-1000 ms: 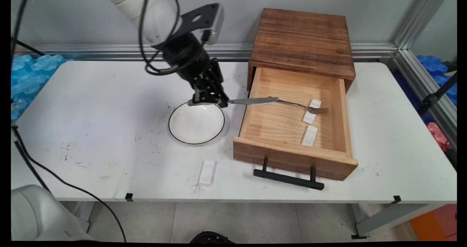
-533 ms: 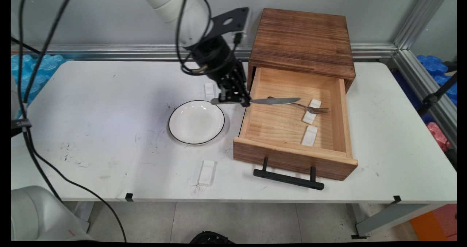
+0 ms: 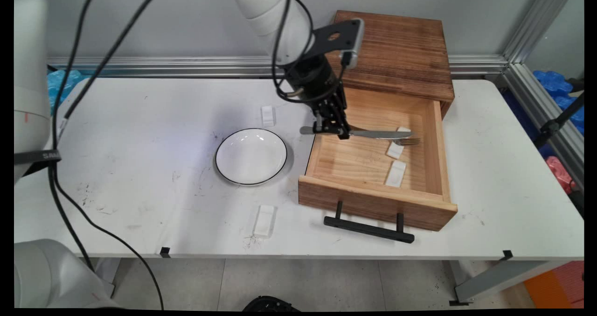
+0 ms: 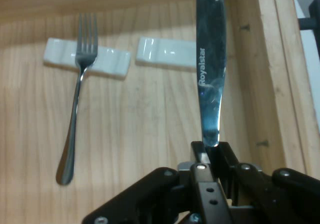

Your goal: Place the picked object into the drawer

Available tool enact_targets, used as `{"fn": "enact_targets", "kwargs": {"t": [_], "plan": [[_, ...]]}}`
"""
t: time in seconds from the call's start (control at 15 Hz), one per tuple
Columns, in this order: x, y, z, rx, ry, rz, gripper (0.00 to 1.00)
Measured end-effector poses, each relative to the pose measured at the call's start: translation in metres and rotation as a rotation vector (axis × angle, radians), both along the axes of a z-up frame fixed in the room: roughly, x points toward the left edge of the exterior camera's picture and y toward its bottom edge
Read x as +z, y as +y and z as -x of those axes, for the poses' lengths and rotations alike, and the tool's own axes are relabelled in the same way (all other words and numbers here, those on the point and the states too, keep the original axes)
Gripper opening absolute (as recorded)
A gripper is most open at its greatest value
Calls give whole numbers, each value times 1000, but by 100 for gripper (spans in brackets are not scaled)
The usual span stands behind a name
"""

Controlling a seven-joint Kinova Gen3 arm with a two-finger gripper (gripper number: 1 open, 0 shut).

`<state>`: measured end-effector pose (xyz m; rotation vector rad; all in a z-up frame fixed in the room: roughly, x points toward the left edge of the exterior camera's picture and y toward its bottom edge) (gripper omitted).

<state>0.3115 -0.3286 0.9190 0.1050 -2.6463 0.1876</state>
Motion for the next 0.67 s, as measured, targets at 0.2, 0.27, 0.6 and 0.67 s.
{"fn": "enact_targets", "kwargs": {"t": [0.2,0.27,0.6,0.67], "plan": [[-10,-10,17,-34,-5,-4,0],[-13,-12,21,-43,-7,-5,0],[-27,-24,42,-87,-16,-10,0],[-30,-26,45,-93,-17,-9,0]]}}
